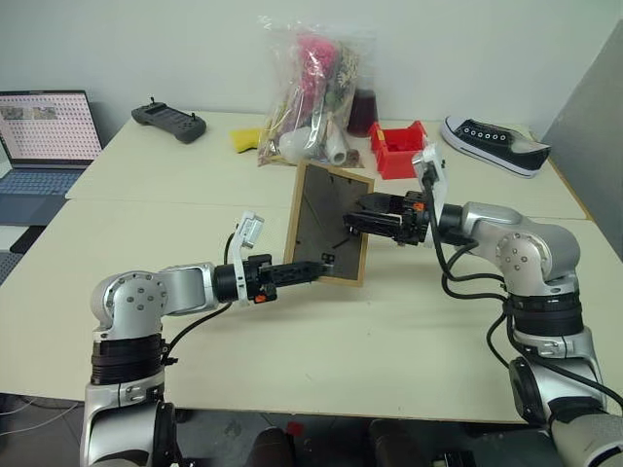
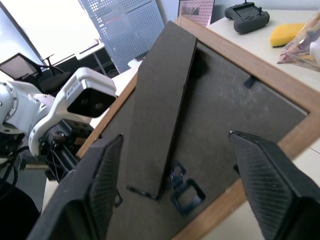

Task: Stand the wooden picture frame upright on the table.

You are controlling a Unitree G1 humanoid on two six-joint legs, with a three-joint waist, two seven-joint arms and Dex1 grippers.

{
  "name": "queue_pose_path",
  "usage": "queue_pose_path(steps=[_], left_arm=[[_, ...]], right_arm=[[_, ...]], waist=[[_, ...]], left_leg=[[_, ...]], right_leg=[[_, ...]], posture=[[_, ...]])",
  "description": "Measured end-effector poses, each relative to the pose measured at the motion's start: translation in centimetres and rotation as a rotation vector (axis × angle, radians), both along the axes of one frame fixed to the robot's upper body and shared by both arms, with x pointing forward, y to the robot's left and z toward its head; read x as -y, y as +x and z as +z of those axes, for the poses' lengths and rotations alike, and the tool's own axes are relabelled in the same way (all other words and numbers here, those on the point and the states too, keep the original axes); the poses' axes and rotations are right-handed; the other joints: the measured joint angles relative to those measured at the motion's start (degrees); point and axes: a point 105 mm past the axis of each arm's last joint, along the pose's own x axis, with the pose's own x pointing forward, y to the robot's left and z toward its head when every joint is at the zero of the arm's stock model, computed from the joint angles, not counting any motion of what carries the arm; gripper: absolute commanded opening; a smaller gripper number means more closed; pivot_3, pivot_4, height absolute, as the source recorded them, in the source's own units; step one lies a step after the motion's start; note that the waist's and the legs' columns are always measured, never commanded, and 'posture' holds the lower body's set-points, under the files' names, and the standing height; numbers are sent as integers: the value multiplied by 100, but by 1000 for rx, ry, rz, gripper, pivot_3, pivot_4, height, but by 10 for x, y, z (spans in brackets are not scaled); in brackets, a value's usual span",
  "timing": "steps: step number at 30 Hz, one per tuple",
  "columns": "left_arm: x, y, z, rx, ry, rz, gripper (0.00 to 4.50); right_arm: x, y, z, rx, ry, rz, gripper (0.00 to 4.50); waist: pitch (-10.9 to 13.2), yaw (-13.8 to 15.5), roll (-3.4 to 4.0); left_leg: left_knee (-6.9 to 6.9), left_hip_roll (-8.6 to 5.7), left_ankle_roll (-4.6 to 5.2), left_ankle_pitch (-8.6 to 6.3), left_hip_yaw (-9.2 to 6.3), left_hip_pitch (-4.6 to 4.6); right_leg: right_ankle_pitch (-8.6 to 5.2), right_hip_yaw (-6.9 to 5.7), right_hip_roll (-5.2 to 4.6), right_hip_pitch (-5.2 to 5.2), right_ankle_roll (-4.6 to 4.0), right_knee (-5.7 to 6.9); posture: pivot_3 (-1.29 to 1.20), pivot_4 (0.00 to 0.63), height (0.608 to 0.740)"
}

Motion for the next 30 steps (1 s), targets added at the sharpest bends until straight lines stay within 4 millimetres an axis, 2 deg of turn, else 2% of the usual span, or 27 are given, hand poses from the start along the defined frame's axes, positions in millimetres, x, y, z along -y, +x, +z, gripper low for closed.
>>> queue_pose_path(steps=[7, 9, 15, 21, 23, 25, 27, 30], left_arm=[[2, -3, -5, -7, 7, -15, 1299], [1, -3, -4, -2, 3, -13, 1299], [5, -7, 0, 23, -3, -39, 1299], [6, -9, -4, 8, 1, -50, 1299], [6, -10, -6, -14, 6, -58, 1299], [6, -12, -9, -47, 14, -63, 1299], [6, -13, -13, -91, 12, -70, 1299], [7, -13, -12, -165, -28, -87, 1299]], right_arm=[[-34, -8, 7, 24, 46, 89, 4462], [-36, -11, 9, 30, 47, 96, 4462], [-42, -37, 14, 30, 47, 206, 4462], [-14, -50, 8, -21, 22, 229, 4462], [-4, -51, 5, -10, -5, 210, 4462], [14, -45, 0, 18, -62, 132, 4462], [33, -36, -4, 99, -146, 38, 4462], [67, -27, -14, 367, -365, -91, 4462]], waist=[[1, -17, 2], [1, -15, 2], [1, -1, 2], [2, 21, 1], [2, 22, 1], [2, 20, 0], [3, 23, -1], [9, 43, -13]], left_leg=[[1, 0, 0, 0, -3, -4], [2, 0, 0, 0, -4, -7], [3, 0, 0, 0, -8, -11], [3, -1, 2, -1, -10, -14], [3, -1, 2, -1, -12, -15], [3, -2, 3, -1, -11, -18], [4, -4, 3, -2, -12, -19], [4, -5, 4, -2, -27, -29]], right_leg=[[0, -4, 0, -3, 0, 4], [0, -5, 0, -4, 0, 3], [0, -9, -1, -6, 0, 2], [0, -9, -1, -6, 0, -2], [0, -10, 1, -6, 0, -2], [0, -10, 0, -6, 1, -8], [-1, -10, -1, -6, 2, -11], [-1, -26, -1, -5, 4, -26]], posture=[[0, 150, 740], [0, 150, 740], [0, 150, 740], [0, 150, 740], [0, 150, 740], [0, 150, 740], [0, 150, 740], [0, 150, 740]])
